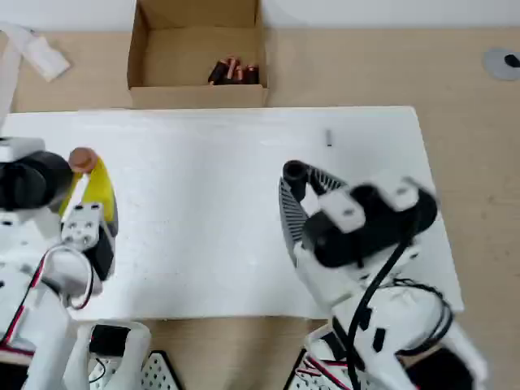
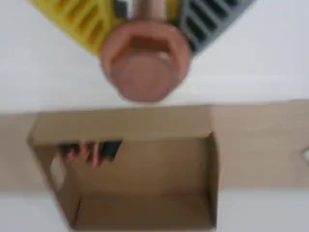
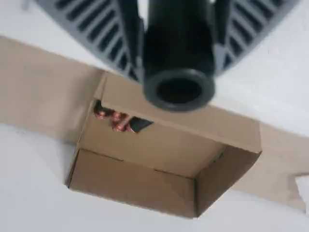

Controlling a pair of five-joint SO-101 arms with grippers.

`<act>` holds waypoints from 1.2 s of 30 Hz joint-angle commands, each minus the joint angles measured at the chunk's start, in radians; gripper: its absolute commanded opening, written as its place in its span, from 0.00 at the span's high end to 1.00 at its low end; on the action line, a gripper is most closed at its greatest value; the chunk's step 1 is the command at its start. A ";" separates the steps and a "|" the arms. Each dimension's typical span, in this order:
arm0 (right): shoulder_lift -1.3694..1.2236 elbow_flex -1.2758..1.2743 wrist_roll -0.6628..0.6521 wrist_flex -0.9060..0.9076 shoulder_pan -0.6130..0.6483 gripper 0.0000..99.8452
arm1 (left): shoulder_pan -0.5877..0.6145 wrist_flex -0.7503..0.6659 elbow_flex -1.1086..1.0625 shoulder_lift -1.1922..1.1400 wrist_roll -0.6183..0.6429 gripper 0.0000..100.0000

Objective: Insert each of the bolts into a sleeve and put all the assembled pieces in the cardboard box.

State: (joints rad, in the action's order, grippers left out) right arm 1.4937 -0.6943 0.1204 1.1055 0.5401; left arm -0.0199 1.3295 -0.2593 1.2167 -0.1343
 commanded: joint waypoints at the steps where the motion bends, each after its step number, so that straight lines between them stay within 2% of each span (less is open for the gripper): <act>1: 0.209 -0.265 0.009 -0.163 0.018 0.99 | -0.005 -0.150 -0.029 -0.005 0.069 1.00; 3: 0.323 -0.383 0.009 -0.212 0.019 0.99 | -0.020 -0.216 -0.046 -0.008 0.101 1.00; 6: 0.441 -0.516 0.009 -0.241 0.022 0.99 | -0.137 -0.282 -0.080 -0.008 0.107 1.00; 10: 0.415 -0.564 0.021 -0.242 0.074 0.99 | -0.307 -0.327 -0.141 -0.010 0.107 1.00; 16: 0.424 -0.567 0.041 -0.245 0.173 0.99 | -0.420 -0.338 -0.187 -0.019 0.095 1.00; 20: 0.424 -0.567 0.041 -0.247 0.173 0.99 | -0.468 -0.307 -0.180 -0.051 0.032 1.00; 29: 0.424 -0.587 0.046 -0.242 0.173 0.99 | -0.583 -0.338 -0.178 -0.059 0.035 1.00; 36: 0.424 -0.627 0.048 -0.249 0.173 0.99 | -0.595 -0.364 -0.126 -0.062 0.035 1.00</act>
State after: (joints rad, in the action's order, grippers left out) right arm 1.8082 -1.3157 0.1557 0.8892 0.6966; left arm -0.5953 0.9889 -0.4496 1.1600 -0.0928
